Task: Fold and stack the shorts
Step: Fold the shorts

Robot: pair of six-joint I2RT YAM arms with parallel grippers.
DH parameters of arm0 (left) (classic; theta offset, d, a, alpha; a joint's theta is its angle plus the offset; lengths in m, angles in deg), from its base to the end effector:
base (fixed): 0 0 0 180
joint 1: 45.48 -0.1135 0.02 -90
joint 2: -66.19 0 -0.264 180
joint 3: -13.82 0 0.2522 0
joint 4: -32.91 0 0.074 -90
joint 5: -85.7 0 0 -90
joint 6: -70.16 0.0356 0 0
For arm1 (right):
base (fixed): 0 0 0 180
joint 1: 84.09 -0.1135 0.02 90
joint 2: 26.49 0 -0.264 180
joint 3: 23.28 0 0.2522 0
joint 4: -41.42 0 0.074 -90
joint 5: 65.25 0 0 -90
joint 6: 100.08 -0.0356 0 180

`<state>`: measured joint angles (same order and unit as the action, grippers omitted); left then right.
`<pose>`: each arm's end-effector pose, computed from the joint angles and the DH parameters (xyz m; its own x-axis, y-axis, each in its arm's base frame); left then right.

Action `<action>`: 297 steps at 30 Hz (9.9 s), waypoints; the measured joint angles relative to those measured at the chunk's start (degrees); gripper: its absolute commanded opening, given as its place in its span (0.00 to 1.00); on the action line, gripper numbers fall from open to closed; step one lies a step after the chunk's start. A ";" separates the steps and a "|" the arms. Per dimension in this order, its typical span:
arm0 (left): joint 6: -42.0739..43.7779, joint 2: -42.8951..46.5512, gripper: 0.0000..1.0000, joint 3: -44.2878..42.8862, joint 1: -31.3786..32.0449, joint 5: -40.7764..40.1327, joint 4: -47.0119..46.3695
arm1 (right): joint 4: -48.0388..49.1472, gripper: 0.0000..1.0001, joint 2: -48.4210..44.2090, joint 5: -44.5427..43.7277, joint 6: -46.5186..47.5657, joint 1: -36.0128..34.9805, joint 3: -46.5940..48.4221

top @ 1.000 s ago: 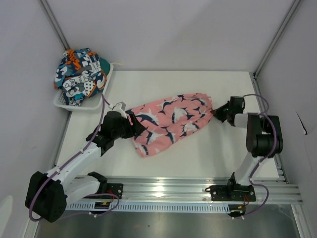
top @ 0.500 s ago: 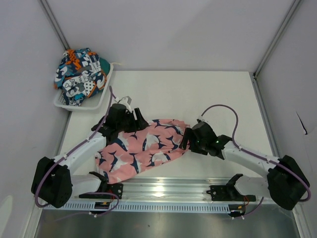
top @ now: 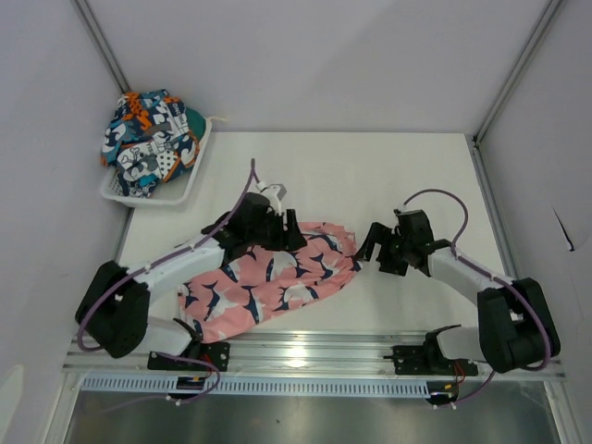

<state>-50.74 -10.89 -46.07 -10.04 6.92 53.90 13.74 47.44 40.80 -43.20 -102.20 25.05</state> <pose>0.2302 -0.1724 0.2290 -0.7882 -0.0573 -0.6127 0.3363 0.7937 -0.5069 0.2242 0.0837 0.1715 -0.8871 0.2623 -0.3797 0.0345 0.8581 0.5123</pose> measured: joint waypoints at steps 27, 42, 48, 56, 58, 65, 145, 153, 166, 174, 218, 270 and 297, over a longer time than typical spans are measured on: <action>5.01 -25.68 0.53 -11.85 7.21 -3.89 -2.43 | 19.10 0.95 20.96 24.22 -4.17 4.02 5.90; 9.81 -26.47 0.52 -12.24 11.47 -4.83 -3.74 | 21.20 0.38 28.04 24.98 -4.15 5.22 9.75; 10.03 -26.47 0.52 -12.22 11.47 -4.81 -4.44 | 20.24 0.20 28.37 21.88 -3.76 4.81 9.51; 10.05 -26.47 0.51 -11.96 11.47 -4.15 -5.84 | 16.22 0.15 19.71 13.16 -2.82 -2.08 5.20; 10.21 -26.47 0.51 -11.93 11.47 -3.56 -5.84 | 15.32 0.09 17.81 12.57 -2.86 -3.34 3.72; 10.40 -26.47 0.51 -11.89 11.47 -2.84 -5.88 | 13.31 0.50 14.40 10.71 -3.13 -5.18 1.27; 11.93 -21.70 0.42 -2.82 12.22 3.98 -16.96 | 38.05 0.11 26.05 20.17 -17.99 -5.07 -1.29; 11.93 -21.00 0.43 -2.93 12.39 4.09 -16.02 | 33.16 0.00 25.97 18.14 -16.17 -4.98 0.81; 8.81 2.62 0.49 -1.68 6.93 -2.91 -3.26 | -3.89 0.00 16.41 4.46 5.68 6.64 15.21; -0.94 1.40 0.45 8.68 5.79 -6.58 -8.81 | -12.90 0.00 12.92 2.23 8.85 7.72 17.94; -17.68 -29.05 0.25 4.33 22.95 -43.08 -38.97 | -22.01 0.00 8.22 7.89 -10.47 -6.91 37.33; -13.27 -26.16 0.02 6.71 36.83 -38.49 -37.70 | -29.88 0.00 14.36 7.61 -9.33 1.97 44.98; -17.16 27.10 0.57 20.24 19.50 -32.33 -14.86 | -37.70 0.00 13.66 7.34 -0.81 4.74 50.10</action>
<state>-67.90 16.22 -25.83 9.46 -25.40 39.04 -23.96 61.10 48.15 -44.01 -97.46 75.14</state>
